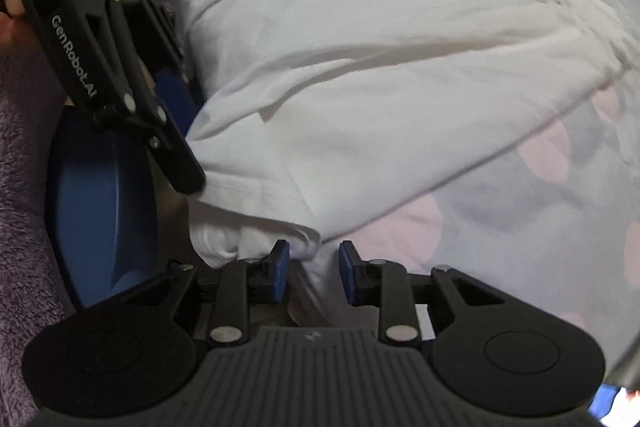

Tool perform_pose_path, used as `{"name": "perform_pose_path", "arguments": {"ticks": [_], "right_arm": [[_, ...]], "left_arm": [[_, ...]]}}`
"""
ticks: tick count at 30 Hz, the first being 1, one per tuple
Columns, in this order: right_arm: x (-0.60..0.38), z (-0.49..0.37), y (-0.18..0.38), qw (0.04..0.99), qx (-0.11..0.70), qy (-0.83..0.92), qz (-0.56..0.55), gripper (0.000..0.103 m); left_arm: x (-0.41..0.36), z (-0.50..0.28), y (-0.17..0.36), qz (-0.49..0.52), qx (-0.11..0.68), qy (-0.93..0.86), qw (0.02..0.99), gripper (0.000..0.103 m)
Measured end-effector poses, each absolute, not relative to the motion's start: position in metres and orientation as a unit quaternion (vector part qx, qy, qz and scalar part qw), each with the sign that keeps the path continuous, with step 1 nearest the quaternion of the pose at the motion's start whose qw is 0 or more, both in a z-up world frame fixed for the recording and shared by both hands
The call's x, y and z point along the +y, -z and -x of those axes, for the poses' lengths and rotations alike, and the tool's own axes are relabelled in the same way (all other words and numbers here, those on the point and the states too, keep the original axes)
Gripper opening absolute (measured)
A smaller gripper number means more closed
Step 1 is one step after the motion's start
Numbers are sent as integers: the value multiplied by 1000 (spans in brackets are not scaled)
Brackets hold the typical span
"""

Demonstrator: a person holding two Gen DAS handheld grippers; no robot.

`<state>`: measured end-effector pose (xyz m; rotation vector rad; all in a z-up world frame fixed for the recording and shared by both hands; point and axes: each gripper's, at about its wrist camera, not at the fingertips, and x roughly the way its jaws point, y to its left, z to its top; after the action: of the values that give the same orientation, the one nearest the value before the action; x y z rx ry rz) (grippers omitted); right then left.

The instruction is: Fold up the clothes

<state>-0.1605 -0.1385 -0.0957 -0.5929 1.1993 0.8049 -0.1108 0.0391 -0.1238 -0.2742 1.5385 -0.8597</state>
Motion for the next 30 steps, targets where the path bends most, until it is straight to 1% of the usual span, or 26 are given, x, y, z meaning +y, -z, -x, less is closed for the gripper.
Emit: {"name": "perform_pose_path", "arguments": {"ticks": [1, 2, 3, 4, 5, 6, 11, 15, 18, 22, 24, 26, 29, 30], "right_arm": [[-139, 160, 97, 709, 540, -369, 264, 27], [-140, 159, 97, 708, 539, -375, 261, 22], [-141, 158, 98, 706, 538, -380, 258, 12], [-142, 158, 99, 705, 538, -386, 255, 12], [-143, 157, 100, 703, 537, -392, 252, 6], [-144, 159, 99, 703, 536, -393, 252, 3], [-141, 178, 80, 691, 534, -412, 260, 2], [-129, 199, 71, 669, 536, -436, 274, 2], [-117, 209, 72, 652, 542, -449, 281, 1], [-104, 211, 86, 636, 557, -447, 292, 1], [-103, 210, 92, 609, 587, -454, 279, 0], [-103, 215, 93, 606, 588, -454, 285, 0], [-110, 213, 89, 647, 562, -422, 296, 6], [-114, 210, 88, 662, 552, -409, 299, 9]], "left_arm": [[38, 111, 124, 119, 670, 382, 625, 34], [36, 111, 124, 116, 669, 387, 623, 24], [35, 111, 123, 112, 668, 389, 624, 14], [34, 110, 123, 107, 667, 391, 625, 11], [33, 110, 123, 102, 667, 393, 625, 6], [33, 109, 121, 100, 666, 393, 626, 3], [35, 106, 104, 84, 663, 417, 617, 2], [33, 106, 99, 29, 672, 419, 610, 2], [34, 103, 107, 2, 687, 411, 599, 2], [35, 101, 127, 2, 704, 401, 587, 2], [33, 103, 132, -32, 702, 391, 594, 2], [36, 101, 134, -58, 700, 377, 603, 2], [42, 99, 131, -37, 700, 384, 601, 2], [41, 100, 130, -41, 698, 385, 602, 2]]}}
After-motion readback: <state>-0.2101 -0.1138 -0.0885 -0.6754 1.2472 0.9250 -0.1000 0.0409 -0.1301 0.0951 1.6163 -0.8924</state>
